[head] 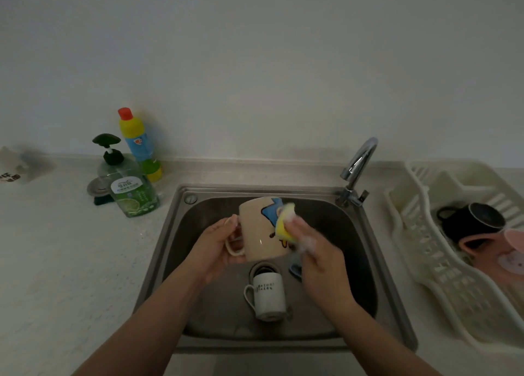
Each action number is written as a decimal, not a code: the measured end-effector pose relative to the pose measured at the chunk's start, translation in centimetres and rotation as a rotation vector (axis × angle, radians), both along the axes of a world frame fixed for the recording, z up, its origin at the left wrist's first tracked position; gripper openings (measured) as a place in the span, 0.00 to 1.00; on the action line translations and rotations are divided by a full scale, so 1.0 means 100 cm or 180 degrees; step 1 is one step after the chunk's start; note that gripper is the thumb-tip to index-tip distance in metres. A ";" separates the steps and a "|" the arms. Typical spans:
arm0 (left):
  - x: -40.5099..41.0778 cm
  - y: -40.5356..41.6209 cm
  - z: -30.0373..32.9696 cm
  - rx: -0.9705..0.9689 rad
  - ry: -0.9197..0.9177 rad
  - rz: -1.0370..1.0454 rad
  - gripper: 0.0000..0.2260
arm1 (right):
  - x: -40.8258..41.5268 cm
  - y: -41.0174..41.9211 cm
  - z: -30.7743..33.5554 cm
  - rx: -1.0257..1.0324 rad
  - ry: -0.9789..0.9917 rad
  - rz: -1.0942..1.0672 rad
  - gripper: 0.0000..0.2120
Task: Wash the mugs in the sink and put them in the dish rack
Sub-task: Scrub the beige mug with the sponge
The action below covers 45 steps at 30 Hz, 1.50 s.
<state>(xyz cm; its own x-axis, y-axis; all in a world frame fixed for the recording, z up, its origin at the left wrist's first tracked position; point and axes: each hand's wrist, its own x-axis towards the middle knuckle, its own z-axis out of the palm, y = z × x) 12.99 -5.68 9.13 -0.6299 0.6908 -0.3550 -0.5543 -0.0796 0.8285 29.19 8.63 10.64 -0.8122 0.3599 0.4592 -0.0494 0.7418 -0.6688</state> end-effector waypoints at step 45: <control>0.001 -0.028 0.002 -0.0020 -0.0135 -0.0096 0.18 | 0.010 -0.019 -0.013 -0.1073 -0.0153 0.0341 0.28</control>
<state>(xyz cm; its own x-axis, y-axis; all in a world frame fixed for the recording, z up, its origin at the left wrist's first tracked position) 13.13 -8.47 9.36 -0.5931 0.7069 -0.3853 -0.5910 -0.0573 0.8046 30.15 6.75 9.33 -0.8713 0.3963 0.2894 -0.0775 0.4712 -0.8786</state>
